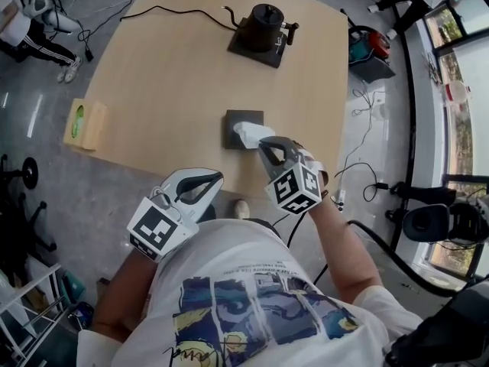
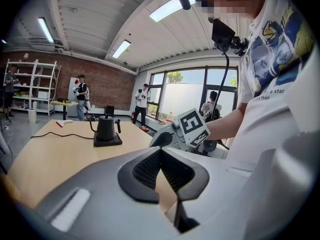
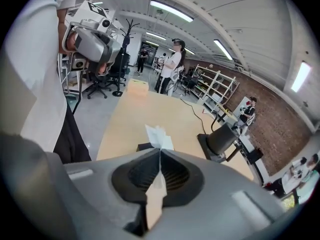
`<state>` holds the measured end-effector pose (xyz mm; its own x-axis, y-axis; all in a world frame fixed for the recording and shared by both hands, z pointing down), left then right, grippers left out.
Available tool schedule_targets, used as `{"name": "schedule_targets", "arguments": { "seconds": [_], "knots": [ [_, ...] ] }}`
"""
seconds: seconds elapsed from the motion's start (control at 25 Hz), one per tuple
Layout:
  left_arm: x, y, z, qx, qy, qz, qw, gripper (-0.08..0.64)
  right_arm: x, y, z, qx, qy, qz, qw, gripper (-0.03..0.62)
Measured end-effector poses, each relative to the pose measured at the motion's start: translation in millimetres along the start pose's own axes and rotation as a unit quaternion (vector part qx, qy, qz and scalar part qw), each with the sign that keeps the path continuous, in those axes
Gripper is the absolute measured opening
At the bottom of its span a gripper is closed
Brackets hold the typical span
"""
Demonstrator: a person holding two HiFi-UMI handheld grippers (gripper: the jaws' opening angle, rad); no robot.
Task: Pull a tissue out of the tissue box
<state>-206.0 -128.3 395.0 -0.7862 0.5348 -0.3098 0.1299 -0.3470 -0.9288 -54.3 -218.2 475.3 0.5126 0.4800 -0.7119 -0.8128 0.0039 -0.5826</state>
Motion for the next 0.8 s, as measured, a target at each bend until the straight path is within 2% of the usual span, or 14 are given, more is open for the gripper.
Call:
{"name": "schedule_targets", "arguments": {
  "seconds": [0.56,0.8],
  "knots": [
    [-11.7,1.7,-23.4,-0.01,0.013,0.006,0.9999,0.006,56.9,17.0,-16.9,-0.006,-0.022,-0.049,0.999,0.006],
    [-23.6,9.9,-42.5,-0.017,0.026,0.0,0.9995,0.006,90.6,7.8,-14.5,-0.024,-0.02,-0.071,0.997,0.006]
  ]
}}
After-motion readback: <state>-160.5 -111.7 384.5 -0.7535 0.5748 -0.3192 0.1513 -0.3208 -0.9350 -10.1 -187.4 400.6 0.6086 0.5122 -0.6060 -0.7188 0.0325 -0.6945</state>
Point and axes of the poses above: the fingertips, and each gripper's own axes: x backward along the fingers, z to its left, y out of its top, the point moved 6 cm from there along x, backward along the fingers, and after that the axes turned 3 degrees about -y, right-handed, at the moved point
